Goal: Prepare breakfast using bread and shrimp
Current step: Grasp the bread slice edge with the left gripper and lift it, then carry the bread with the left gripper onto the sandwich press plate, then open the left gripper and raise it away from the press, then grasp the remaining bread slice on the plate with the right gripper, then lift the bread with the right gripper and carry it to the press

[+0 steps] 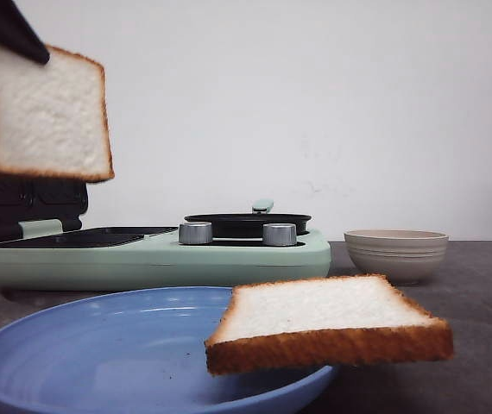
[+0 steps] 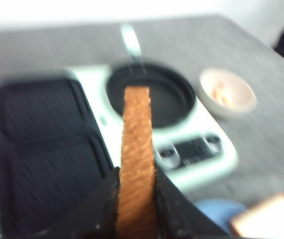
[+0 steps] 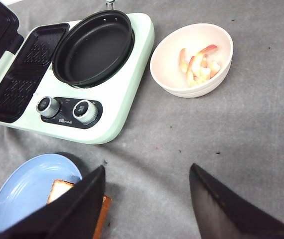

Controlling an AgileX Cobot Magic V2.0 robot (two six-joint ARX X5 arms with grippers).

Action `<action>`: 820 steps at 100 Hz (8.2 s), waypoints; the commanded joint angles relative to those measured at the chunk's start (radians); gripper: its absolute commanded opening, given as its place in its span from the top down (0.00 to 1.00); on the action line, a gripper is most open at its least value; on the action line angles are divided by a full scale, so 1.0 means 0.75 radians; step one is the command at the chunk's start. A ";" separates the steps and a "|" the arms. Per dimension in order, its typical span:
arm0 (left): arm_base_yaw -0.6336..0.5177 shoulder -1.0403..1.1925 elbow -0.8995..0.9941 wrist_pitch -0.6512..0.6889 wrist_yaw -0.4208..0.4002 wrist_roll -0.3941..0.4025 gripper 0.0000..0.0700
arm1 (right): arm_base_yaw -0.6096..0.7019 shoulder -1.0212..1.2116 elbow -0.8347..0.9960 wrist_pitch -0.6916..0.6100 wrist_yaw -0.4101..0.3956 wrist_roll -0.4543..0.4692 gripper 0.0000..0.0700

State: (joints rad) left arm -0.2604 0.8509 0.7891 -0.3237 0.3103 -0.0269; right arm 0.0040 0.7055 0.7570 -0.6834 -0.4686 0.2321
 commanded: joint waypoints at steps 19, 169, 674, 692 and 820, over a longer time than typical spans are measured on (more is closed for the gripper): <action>-0.039 0.086 0.047 0.178 -0.219 0.256 1.00 | 0.001 0.007 0.013 0.007 -0.004 -0.016 0.53; -0.185 1.287 0.722 0.411 -0.858 1.138 1.00 | 0.000 0.007 0.013 -0.033 -0.003 -0.080 0.53; 0.106 -0.319 0.010 -0.210 -0.087 0.049 0.28 | 0.621 0.321 -0.723 0.844 -0.286 0.679 0.44; 0.106 -0.319 0.010 -0.210 -0.087 0.049 0.28 | 0.658 0.458 -0.723 0.988 -0.281 0.725 0.43; 0.106 -0.319 0.010 -0.207 -0.127 0.067 0.28 | 0.716 0.466 -0.488 1.330 -0.286 0.947 1.00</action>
State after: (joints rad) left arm -0.1791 0.6083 0.7918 -0.4896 0.2298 0.0124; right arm 0.5358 1.0534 0.3363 0.3126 -0.6838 0.9333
